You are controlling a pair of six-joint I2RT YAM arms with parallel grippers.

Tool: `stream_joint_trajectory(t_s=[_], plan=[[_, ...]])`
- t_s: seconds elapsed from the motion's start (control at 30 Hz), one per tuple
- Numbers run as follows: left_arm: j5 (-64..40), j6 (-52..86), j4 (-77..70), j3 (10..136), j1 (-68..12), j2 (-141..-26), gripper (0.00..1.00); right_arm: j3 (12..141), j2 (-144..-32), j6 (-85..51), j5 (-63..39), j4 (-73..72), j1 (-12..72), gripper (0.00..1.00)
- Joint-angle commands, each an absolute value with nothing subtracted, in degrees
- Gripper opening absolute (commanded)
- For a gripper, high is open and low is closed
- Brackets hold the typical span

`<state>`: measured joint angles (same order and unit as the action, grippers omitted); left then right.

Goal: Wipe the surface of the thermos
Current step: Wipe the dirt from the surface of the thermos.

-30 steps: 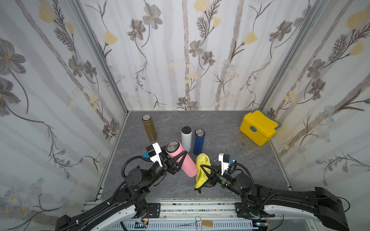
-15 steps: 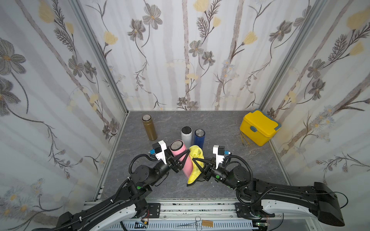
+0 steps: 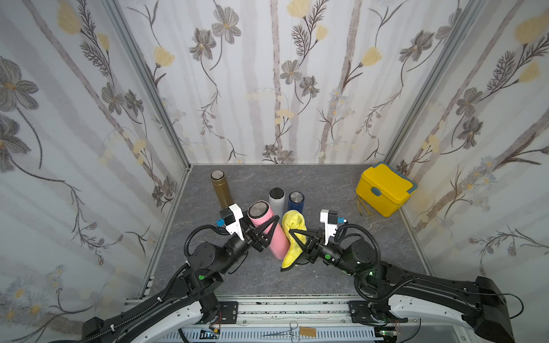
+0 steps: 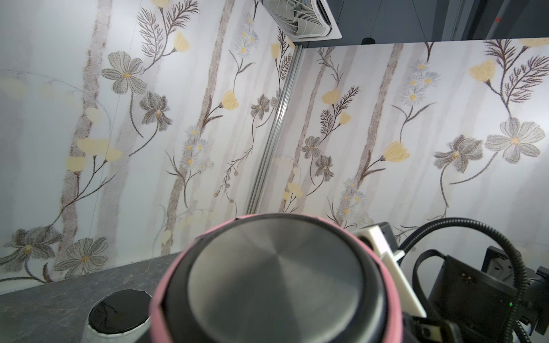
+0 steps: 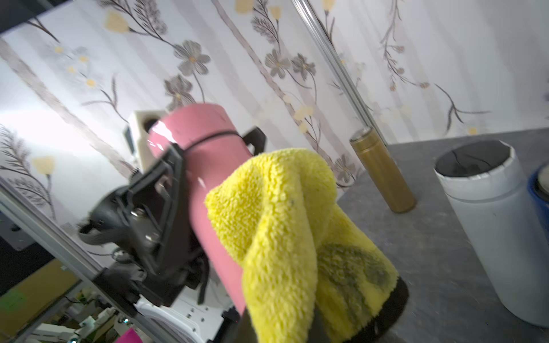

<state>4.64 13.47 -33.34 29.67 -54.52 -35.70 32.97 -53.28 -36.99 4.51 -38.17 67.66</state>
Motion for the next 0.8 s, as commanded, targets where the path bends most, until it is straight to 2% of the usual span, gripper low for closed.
stream_joint_trajectory(t_s=[0.0, 0.07, 0.2, 0.4, 0.77], plan=[[3.3, 14.6, -38.0, 28.3, -54.5, -34.4, 0.0, 35.2, -54.3, -36.1, 3.1, -34.9, 68.0, 0.0], [1.8, 15.3, -37.7, 29.2, -54.5, -35.6, 0.0, 35.5, -56.1, -35.7, 2.3, -36.0, 68.3, 0.0], [5.9, 17.6, -19.9, 38.3, -54.5, -38.4, 0.0, 32.5, -59.6, -36.7, 0.8, -40.9, 69.2, 0.0], [3.0, 21.5, -15.5, 38.3, -54.5, -33.2, 0.0, 19.6, -60.7, -38.3, -1.0, -55.4, 69.6, 0.0], [3.5, 22.0, -22.3, 41.0, -54.8, -44.2, 0.0, 35.0, -53.3, -30.4, 2.7, -36.1, 69.7, 0.0]])
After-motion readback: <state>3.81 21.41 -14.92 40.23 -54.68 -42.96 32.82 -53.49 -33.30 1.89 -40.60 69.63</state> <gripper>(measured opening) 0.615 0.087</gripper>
